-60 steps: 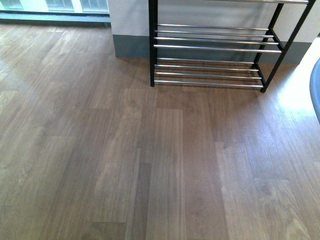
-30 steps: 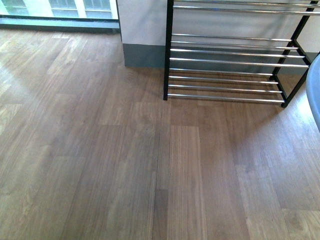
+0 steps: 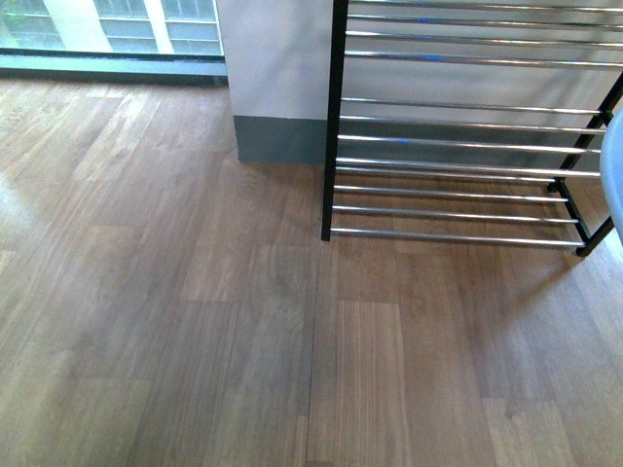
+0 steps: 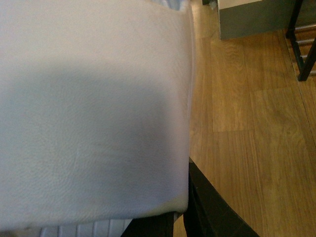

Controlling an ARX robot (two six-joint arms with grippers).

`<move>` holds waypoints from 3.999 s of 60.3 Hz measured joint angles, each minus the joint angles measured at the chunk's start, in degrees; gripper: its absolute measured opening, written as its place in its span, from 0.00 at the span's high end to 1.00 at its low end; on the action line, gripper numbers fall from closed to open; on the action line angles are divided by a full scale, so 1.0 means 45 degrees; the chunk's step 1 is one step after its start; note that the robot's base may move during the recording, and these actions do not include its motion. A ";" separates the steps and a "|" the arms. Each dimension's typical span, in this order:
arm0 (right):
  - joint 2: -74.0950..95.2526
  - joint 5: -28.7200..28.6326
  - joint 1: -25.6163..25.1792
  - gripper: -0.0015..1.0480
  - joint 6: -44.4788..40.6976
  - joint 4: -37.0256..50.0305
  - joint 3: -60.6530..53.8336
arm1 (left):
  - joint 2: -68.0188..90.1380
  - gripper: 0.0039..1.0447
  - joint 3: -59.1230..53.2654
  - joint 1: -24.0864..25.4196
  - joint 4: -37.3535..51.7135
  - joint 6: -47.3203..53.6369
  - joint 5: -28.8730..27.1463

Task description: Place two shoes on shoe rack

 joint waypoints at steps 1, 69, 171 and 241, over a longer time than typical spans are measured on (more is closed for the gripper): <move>0.0000 0.0005 0.0000 0.98 0.0000 0.0000 0.0000 | -0.0005 0.98 0.0000 0.0000 0.0000 0.0000 0.0000; 0.0005 -0.0049 0.0010 0.98 0.0000 0.0000 0.0000 | -0.0005 0.98 -0.0010 0.0010 0.0000 -0.0010 -0.0024; 0.0005 -0.0005 -0.0024 0.98 0.0005 0.0000 -0.0019 | -0.0005 0.98 -0.0019 -0.0010 0.0000 -0.0010 -0.0015; 0.8247 -0.0175 0.2322 0.98 0.0374 0.2671 0.5678 | -0.0005 0.98 -0.0019 -0.0010 0.0000 -0.0010 -0.0015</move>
